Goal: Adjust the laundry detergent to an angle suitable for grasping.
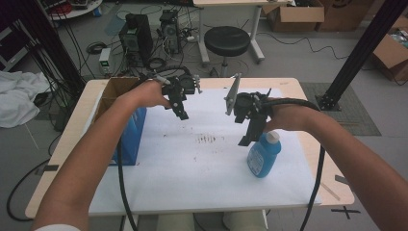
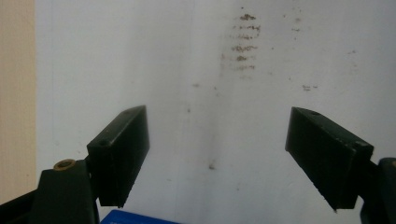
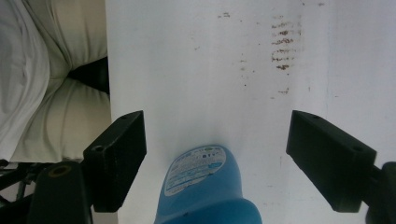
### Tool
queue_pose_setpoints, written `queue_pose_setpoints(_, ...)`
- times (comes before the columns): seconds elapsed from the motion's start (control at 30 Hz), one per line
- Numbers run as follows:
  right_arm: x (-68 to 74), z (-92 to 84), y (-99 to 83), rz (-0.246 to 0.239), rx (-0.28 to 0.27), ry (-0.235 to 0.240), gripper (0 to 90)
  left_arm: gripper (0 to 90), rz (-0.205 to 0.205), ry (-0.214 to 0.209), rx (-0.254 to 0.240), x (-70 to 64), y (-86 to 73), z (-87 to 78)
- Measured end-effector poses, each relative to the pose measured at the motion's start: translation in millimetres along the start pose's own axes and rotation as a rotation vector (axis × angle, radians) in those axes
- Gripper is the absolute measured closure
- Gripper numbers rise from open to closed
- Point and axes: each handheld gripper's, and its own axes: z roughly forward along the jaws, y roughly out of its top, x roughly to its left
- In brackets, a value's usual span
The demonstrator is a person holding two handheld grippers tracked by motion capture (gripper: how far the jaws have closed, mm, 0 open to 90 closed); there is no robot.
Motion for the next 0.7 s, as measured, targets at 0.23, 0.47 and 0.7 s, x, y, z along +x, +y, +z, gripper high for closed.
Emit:
queue_pose_setpoints(0.23, -2.0, 1.1, 1.3, 0.0, 0.0, 0.0, 20.0, 22.9, -0.001, -0.004, 0.007, -0.1, -1.2, 1.6)
queue_pose_setpoints(0.47, -0.6, 0.3, 1.6, 0.002, 0.0, -0.007, 19.9, 23.3, 0.001, -0.004, 0.003, -2.6, -0.5, -0.6)
queue_pose_setpoints(0.7, 1.7, -1.2, 1.2, -0.003, -0.003, -0.007, 20.0, 21.8, -0.008, 0.004, 0.008, -6.2, -1.9, 0.1)
